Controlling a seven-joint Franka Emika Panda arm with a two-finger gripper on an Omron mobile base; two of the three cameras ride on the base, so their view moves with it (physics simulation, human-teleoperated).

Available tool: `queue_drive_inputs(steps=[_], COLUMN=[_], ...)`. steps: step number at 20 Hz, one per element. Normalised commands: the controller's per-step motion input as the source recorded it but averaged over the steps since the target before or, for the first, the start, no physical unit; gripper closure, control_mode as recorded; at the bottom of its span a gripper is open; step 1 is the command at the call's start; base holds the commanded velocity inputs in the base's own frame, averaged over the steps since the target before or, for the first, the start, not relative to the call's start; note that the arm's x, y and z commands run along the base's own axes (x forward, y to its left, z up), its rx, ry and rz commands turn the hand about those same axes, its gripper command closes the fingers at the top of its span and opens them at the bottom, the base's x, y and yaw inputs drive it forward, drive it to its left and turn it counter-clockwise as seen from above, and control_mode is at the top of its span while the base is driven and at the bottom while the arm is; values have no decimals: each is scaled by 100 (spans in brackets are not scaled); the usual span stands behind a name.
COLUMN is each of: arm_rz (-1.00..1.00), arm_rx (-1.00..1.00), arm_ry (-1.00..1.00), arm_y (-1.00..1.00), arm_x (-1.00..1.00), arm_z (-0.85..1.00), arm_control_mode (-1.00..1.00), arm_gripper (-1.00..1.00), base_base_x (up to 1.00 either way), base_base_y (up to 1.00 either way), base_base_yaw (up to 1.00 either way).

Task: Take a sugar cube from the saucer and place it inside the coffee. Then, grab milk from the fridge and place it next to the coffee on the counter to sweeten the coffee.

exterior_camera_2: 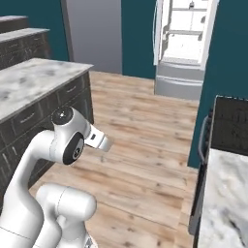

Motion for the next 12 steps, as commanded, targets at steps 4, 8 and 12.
queue_drive_inputs(steps=[4, 8, 12], arm_rz=[0, 0, 0], arm_rx=[0, 0, 0], arm_ry=[0, 0, 0], arm_y=[0, 0, 0], arm_x=[0, 0, 0], arm_z=[0, 0, 0], arm_control_mode=[100, 100, 100], arm_gripper=[-100, -100, -100], base_base_x=[100, 100, 100], base_base_y=[0, 0, 1], base_base_yaw=[1, 1, 0])
